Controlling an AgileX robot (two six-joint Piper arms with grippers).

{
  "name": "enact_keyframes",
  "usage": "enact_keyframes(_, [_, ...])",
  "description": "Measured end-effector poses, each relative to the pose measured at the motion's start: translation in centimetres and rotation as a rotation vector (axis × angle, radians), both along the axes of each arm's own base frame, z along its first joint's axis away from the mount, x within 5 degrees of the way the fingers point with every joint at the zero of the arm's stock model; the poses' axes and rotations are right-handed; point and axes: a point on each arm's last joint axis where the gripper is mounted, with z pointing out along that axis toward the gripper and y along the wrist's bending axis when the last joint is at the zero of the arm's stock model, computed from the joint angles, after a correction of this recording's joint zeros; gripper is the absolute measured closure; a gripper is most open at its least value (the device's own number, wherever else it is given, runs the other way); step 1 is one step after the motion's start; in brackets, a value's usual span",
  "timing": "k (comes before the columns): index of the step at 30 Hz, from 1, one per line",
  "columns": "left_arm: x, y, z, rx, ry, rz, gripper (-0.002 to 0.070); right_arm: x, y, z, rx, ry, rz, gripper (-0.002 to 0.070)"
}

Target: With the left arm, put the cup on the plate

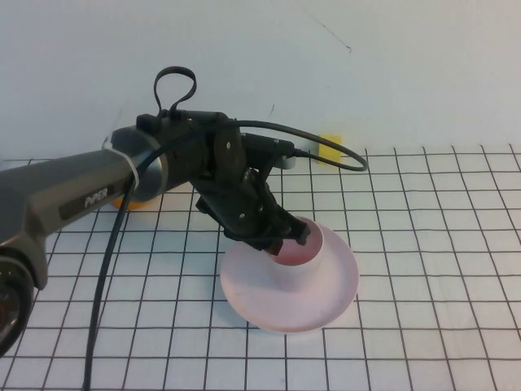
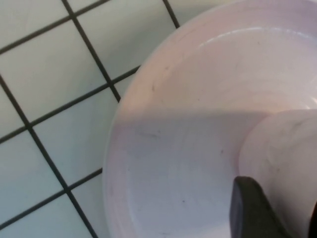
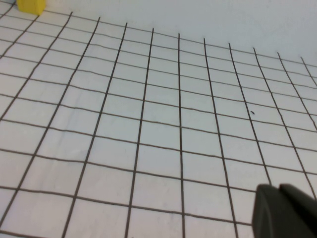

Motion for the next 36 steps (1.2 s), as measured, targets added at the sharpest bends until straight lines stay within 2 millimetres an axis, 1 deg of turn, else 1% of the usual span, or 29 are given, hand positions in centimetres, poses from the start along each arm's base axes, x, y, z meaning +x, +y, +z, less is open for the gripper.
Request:
enact_keyframes(3, [0.0,0.0,0.1,0.000,-0.004,0.000,0.0393,0.0,0.0,0.0,0.000,0.000,0.000,0.0678])
enact_keyframes(5, [0.3,-0.1,0.5,-0.003,-0.019,-0.003,0.0305,0.0,0.0,0.0,0.000,0.000,0.000,0.0678])
enact_keyframes(7, [0.6,-0.2,1.2,0.000,-0.033,-0.011,0.0264,0.0,0.0,0.0,0.000,0.000,0.000,0.0678])
enact_keyframes(9, [1.0,-0.2,2.5,0.015,-0.060,-0.025,0.0258,0.0,0.0,0.0,0.000,0.000,0.000,0.0678])
enact_keyframes(11, [1.2,0.1,4.4,0.043,-0.105,-0.027,0.0279,0.0,0.0,0.0,0.000,0.000,0.000,0.0678])
enact_keyframes(13, [1.2,0.6,6.8,0.070,-0.168,-0.013,0.0319,0.0,0.0,0.0,0.000,0.000,0.000,0.0678])
enact_keyframes(16, [0.6,1.9,11.1,0.105,-0.299,0.012,0.0401,0.0,0.0,0.0,0.000,0.000,0.000,0.0678])
enact_keyframes(18, [-0.4,3.0,14.3,0.113,-0.392,0.035,0.0481,0.0,0.0,0.0,0.000,0.000,0.000,0.0678])
enact_keyframes(19, [-0.9,3.5,15.5,0.111,-0.425,0.043,0.0517,0.0,0.0,0.0,0.000,0.000,0.000,0.0678])
enact_keyframes(21, [-2.5,4.6,18.5,0.090,-0.496,0.060,0.0602,0.0,0.0,0.0,0.000,0.000,0.000,0.0678])
enact_keyframes(22, [-3.2,5.0,19.6,0.073,-0.521,0.071,0.0627,0.0,0.0,0.0,0.000,0.000,0.000,0.0678])
enact_keyframes(23, [-4.2,5.5,21.2,0.048,-0.557,0.081,0.0644,0.0,0.0,0.0,0.000,0.000,0.000,0.0678])
enact_keyframes(24, [-4.9,6.0,22.3,0.032,-0.585,0.086,0.0655,0.0,0.0,0.0,0.000,0.000,0.000,0.0678])
enact_keyframes(27, [-6.8,7.0,24.6,-0.004,-0.637,0.099,0.0669,0.0,0.0,0.0,0.000,0.000,0.000,0.0678])
enact_keyframes(29, [-7.8,7.6,25.4,-0.004,-0.636,0.104,0.0671,0.0,0.0,0.0,0.000,0.000,0.000,0.0678])
enact_keyframes(32, [-9.1,8.4,25.7,0.018,-0.591,0.108,0.0673,0.0,0.0,0.0,0.000,0.000,0.000,0.0678])
enact_keyframes(36, [-9.7,8.7,25.3,0.045,-0.520,0.110,0.0675,0.0,0.0,0.0,0.000,0.000,0.000,0.0678])
